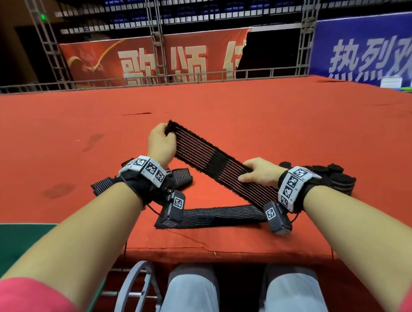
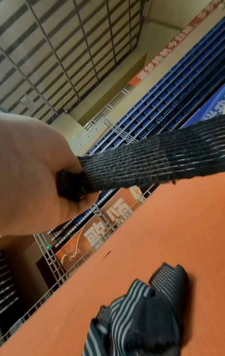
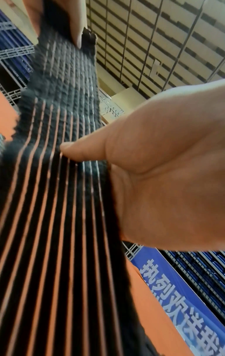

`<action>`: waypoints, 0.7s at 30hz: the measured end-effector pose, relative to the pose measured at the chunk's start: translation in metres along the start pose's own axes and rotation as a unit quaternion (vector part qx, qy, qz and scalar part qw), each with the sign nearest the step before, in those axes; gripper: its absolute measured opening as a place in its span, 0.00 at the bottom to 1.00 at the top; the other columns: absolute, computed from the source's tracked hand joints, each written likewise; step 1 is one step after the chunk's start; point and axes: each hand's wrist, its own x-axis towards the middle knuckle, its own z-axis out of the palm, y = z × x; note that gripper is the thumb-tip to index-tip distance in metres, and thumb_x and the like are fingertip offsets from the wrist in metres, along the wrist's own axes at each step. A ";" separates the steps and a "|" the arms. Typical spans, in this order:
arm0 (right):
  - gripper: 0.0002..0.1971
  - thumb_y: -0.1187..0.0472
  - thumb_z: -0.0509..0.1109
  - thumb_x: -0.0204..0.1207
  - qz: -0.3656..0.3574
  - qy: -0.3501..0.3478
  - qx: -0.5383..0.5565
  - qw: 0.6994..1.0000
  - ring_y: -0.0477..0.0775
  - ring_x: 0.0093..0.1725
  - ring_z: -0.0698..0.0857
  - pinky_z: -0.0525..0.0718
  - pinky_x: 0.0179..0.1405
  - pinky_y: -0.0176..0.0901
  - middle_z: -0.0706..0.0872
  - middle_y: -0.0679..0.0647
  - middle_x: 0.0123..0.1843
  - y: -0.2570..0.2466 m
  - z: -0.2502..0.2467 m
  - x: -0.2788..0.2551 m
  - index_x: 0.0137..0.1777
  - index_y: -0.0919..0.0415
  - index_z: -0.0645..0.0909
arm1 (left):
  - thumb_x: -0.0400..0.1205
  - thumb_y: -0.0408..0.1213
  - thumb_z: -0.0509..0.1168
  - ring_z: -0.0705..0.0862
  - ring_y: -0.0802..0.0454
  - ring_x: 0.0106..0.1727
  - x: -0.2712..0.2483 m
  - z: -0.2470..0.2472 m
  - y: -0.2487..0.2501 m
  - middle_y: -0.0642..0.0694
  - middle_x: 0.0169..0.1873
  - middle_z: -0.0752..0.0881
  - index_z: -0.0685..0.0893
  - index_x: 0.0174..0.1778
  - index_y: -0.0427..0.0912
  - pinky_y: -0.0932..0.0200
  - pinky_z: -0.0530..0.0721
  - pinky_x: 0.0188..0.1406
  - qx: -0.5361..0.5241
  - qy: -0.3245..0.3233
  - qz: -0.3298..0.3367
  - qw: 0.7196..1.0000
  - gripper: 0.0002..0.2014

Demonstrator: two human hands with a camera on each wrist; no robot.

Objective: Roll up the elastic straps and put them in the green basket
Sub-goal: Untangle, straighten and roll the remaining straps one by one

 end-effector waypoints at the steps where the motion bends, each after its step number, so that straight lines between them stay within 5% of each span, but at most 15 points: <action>1: 0.04 0.63 0.76 0.76 0.002 0.001 -0.023 1.000 0.55 0.44 0.89 0.87 0.52 0.53 0.90 0.56 0.44 0.004 0.000 -0.002 0.45 0.60 0.84 | 0.82 0.27 0.54 0.84 0.46 0.43 0.001 -0.001 -0.008 0.45 0.42 0.86 0.83 0.51 0.39 0.53 0.80 0.39 0.012 0.009 -0.005 1.000 0.12; 6: 0.10 0.71 0.80 0.70 0.044 0.003 -0.071 0.996 0.53 0.43 0.86 0.86 0.54 0.50 0.87 0.51 0.41 0.032 -0.004 -0.005 0.45 0.58 0.85 | 0.81 0.27 0.56 0.81 0.43 0.41 0.002 -0.009 -0.042 0.43 0.39 0.83 0.82 0.48 0.39 0.53 0.77 0.39 0.054 0.030 -0.054 0.997 0.10; 8: 0.10 0.70 0.80 0.70 0.067 0.010 -0.074 0.995 0.53 0.43 0.85 0.85 0.52 0.48 0.87 0.53 0.42 0.044 -0.005 -0.005 0.48 0.59 0.86 | 0.79 0.28 0.57 0.84 0.40 0.41 0.003 -0.013 -0.061 0.42 0.39 0.85 0.83 0.46 0.40 0.50 0.83 0.41 0.065 0.018 -0.087 0.994 0.09; 13: 0.06 0.68 0.77 0.75 0.118 0.048 -0.039 0.991 0.54 0.34 0.87 0.84 0.23 0.42 0.87 0.56 0.40 0.070 0.001 -0.005 0.50 0.60 0.86 | 0.68 0.34 0.64 0.90 0.34 0.43 0.018 -0.019 -0.138 0.36 0.38 0.89 0.86 0.37 0.43 0.32 0.90 0.41 0.066 -0.018 -0.171 0.983 0.06; 17: 0.11 0.65 0.79 0.72 0.114 0.106 -0.056 0.986 0.54 0.45 0.84 0.81 0.43 0.41 0.86 0.56 0.51 0.089 0.008 0.001 0.51 0.55 0.83 | 0.73 0.30 0.74 0.89 0.38 0.40 -0.009 -0.025 -0.141 0.38 0.39 0.89 0.85 0.38 0.42 0.42 0.90 0.31 0.103 -0.021 -0.221 0.970 0.05; 19: 0.14 0.64 0.80 0.71 0.118 0.143 -0.050 0.981 0.54 0.47 0.83 0.79 0.45 0.43 0.84 0.54 0.52 0.098 0.014 0.002 0.52 0.53 0.80 | 0.75 0.29 0.76 0.86 0.41 0.35 -0.022 -0.025 -0.143 0.40 0.36 0.86 0.81 0.38 0.41 0.54 0.84 0.24 0.125 -0.039 -0.230 0.964 0.09; 21: 0.16 0.65 0.81 0.69 0.122 0.167 -0.037 0.978 0.55 0.45 0.83 0.82 0.46 0.46 0.84 0.54 0.48 0.104 0.021 0.003 0.50 0.52 0.78 | 0.75 0.30 0.77 0.83 0.45 0.33 -0.031 -0.026 -0.153 0.43 0.33 0.83 0.79 0.34 0.43 0.55 0.83 0.25 0.145 -0.061 -0.236 0.959 0.12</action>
